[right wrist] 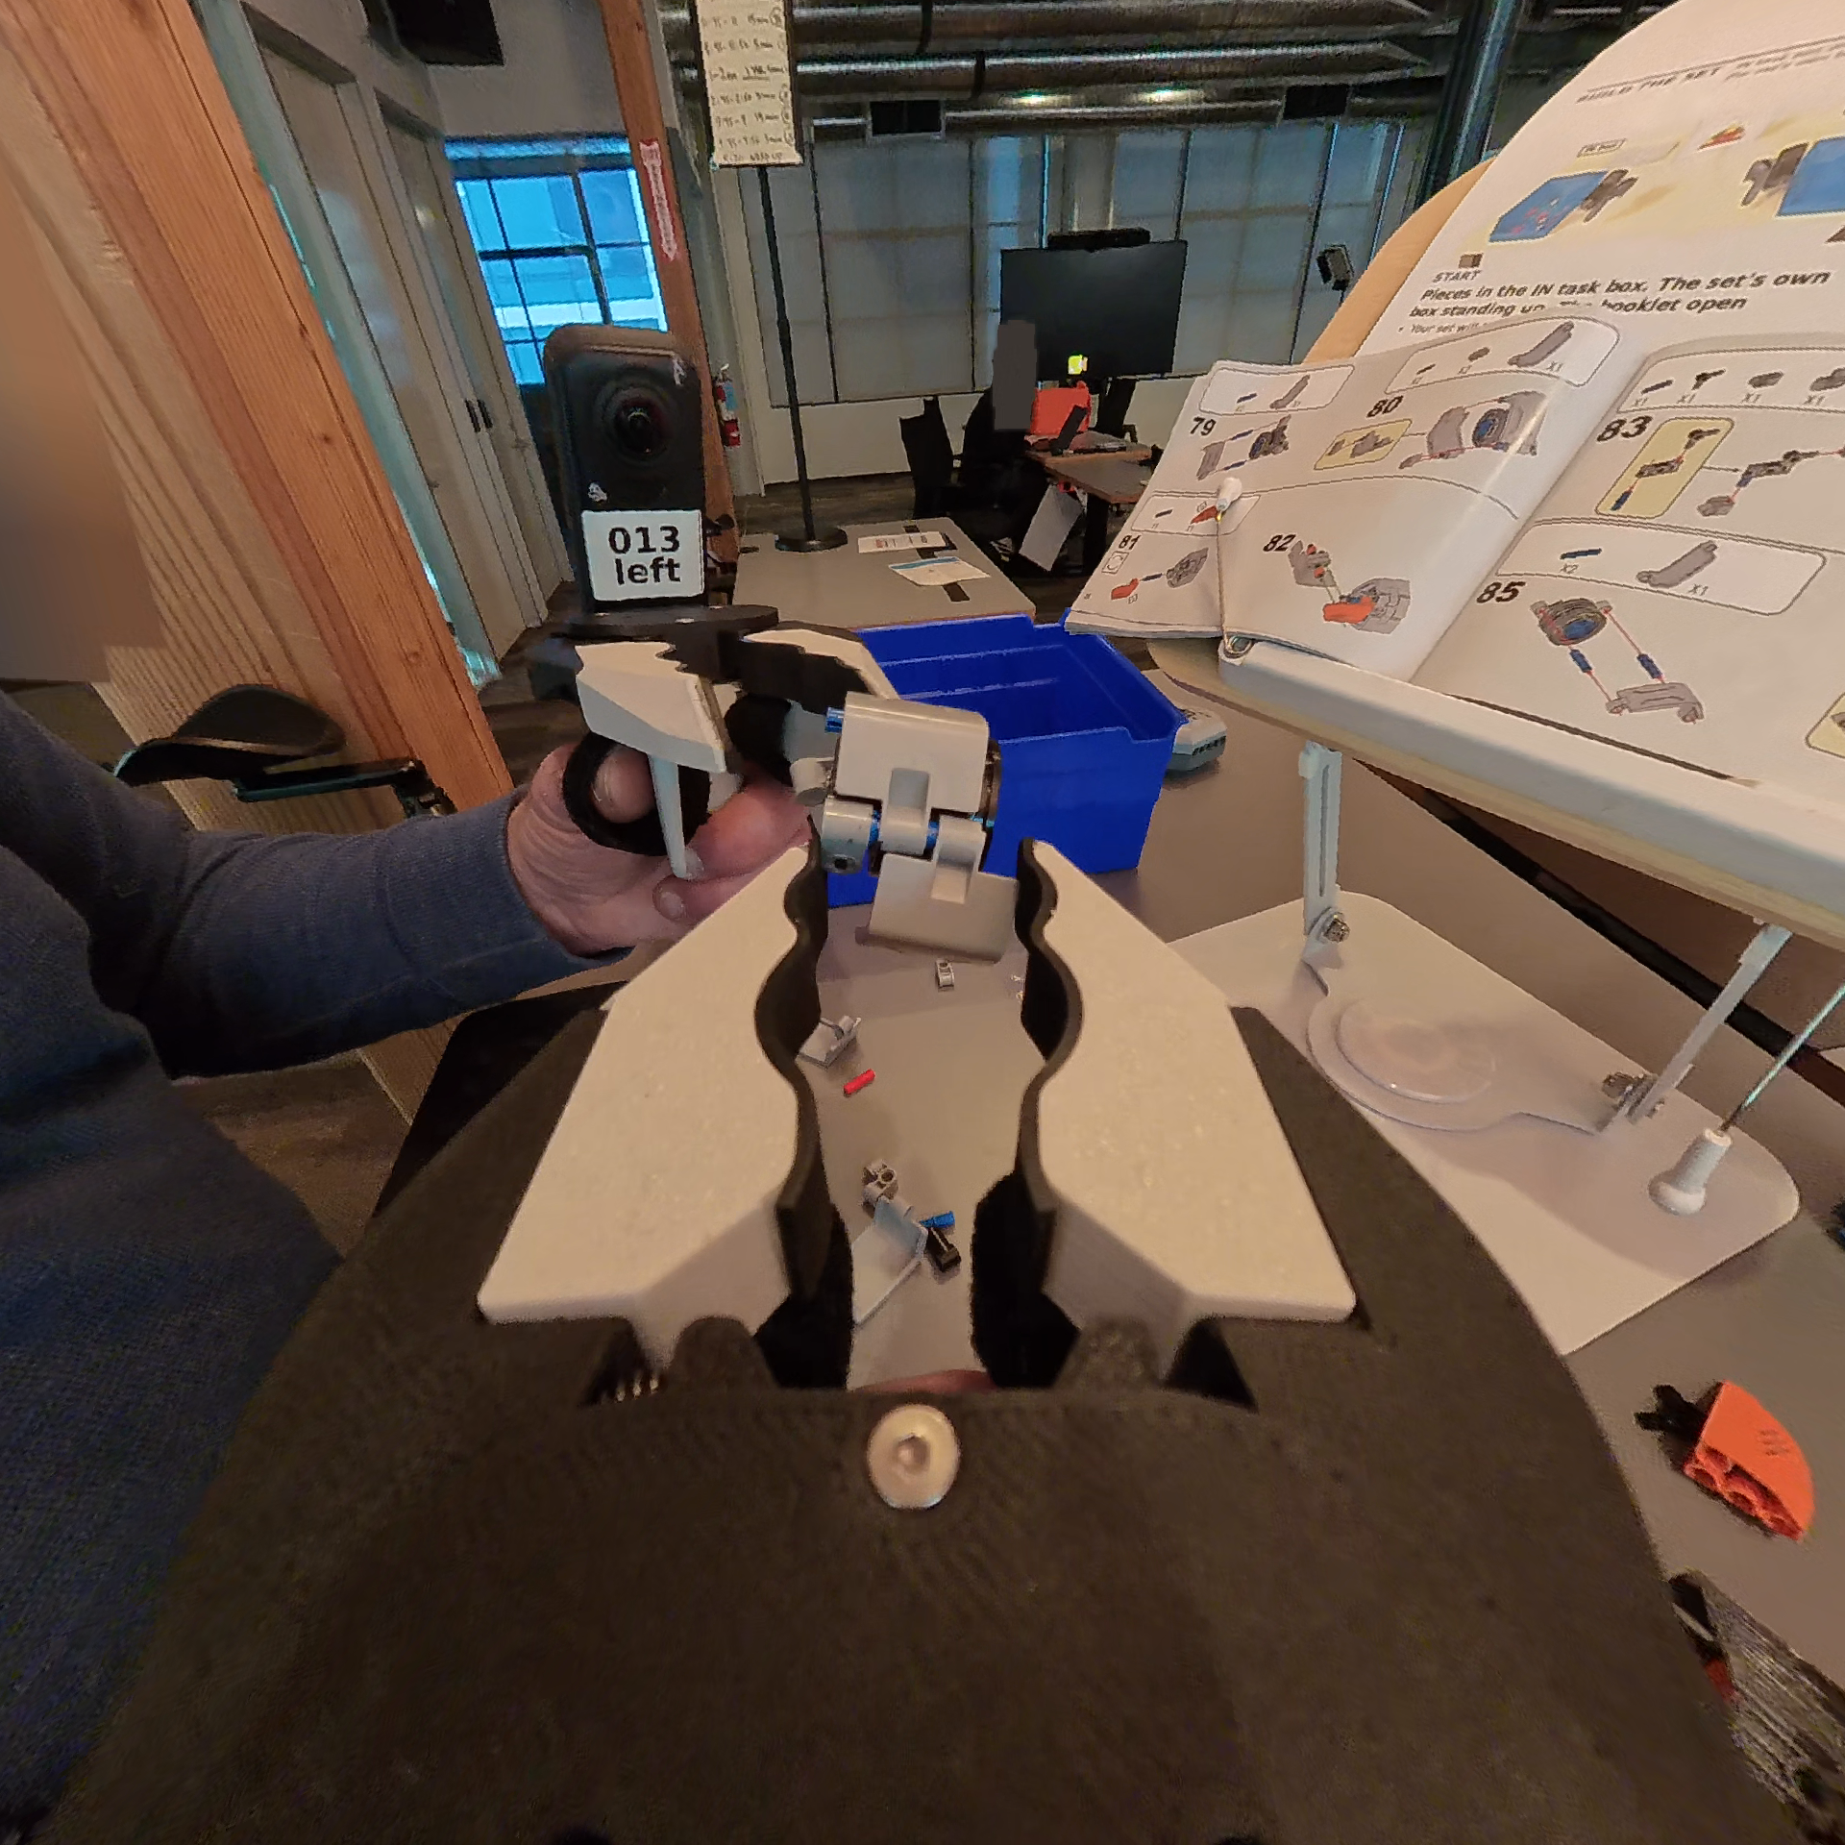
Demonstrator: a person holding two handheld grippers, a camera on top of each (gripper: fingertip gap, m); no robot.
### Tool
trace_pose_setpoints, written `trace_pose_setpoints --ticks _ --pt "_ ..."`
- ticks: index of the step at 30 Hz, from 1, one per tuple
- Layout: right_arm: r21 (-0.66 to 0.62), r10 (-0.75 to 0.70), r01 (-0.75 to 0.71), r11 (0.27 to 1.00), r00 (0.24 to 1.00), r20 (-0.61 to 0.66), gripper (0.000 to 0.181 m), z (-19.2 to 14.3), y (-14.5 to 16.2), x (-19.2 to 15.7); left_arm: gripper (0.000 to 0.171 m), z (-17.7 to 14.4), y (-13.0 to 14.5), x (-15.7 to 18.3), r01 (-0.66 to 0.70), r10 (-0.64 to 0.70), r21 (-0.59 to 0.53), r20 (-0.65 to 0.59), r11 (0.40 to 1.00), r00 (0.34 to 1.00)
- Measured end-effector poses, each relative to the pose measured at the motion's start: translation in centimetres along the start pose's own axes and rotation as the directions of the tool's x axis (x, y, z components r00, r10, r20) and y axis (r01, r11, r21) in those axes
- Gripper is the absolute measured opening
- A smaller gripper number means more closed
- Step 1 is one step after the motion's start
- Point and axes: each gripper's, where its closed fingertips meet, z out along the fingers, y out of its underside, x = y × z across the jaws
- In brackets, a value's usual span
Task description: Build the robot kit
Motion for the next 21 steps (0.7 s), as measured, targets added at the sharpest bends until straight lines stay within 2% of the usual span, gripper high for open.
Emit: trace_pose_setpoints --ticks 8,21 --pt "0.028 0.050 -0.051 0.998 0.998 0.025 0.035 -0.22 -0.13 0.20 0.034 0.33 0.20 0.04 0.009 -0.009 -0.001 0.002 1.000 1.000" --pt "-0.030 -0.001 0.002 1.000 1.000 0.010 0.035 0.17 0.68 -0.09 0.033 0.99 0.13 0.55 -0.008 0.008 -0.012 -0.009 1.000 1.000"
